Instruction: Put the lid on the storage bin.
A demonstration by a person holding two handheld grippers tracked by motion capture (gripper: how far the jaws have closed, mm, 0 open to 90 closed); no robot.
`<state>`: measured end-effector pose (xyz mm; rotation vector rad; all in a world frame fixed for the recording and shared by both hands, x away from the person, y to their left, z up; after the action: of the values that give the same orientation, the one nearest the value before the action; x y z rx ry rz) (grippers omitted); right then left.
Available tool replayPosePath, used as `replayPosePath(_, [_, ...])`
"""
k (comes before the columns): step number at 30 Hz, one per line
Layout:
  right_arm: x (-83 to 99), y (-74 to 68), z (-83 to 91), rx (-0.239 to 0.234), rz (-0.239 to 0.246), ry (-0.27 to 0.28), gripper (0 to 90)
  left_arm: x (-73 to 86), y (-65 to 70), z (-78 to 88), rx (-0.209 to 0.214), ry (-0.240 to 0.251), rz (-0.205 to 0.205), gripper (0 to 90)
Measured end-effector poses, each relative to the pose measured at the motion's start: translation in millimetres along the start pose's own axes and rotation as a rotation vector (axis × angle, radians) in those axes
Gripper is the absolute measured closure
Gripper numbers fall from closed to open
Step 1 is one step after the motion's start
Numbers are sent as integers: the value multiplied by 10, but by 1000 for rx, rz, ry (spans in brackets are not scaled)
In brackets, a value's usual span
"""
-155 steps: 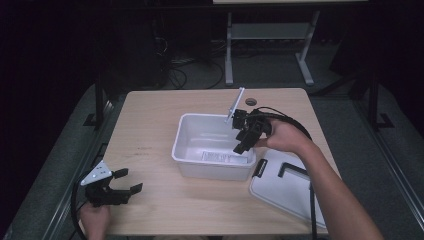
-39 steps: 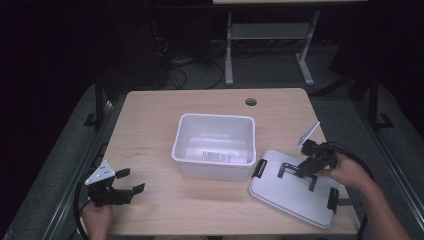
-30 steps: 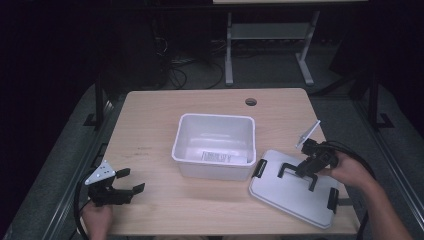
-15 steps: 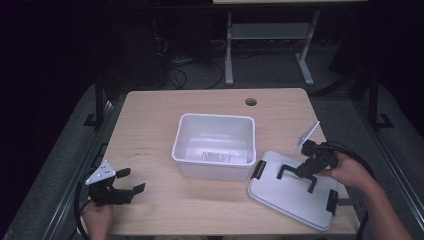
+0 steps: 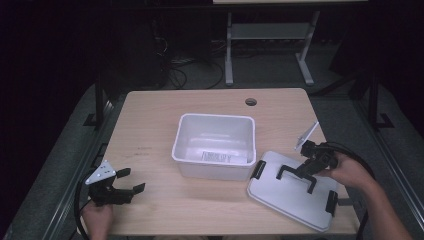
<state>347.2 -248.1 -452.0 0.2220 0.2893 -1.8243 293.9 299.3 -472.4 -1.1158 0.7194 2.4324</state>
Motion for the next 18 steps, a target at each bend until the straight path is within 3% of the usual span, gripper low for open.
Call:
replayPosePath(8, [-11, -5, 90, 5, 10, 12, 844, -4, 2, -3, 0, 2, -1, 155])
replayPosePath(10, [-8, 3, 103, 34, 17, 1, 843, -5, 2, -5, 3, 2, 0, 155])
replayPosePath(18, [-21, 7, 81, 21, 8, 12, 817, -5, 4, -5, 2, 2, 1, 156])
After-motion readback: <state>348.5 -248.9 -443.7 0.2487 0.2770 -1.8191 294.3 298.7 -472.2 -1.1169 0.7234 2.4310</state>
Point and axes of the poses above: each handheld gripper's, and its own axes: z roughly backward along the jaws, x roughly out of its underside, y roughly to its right, the point moved 6 cm from there along -z, roughly forward along the jaws, and after that the axes turned 15 degrees about z, right-handed, at the moved point
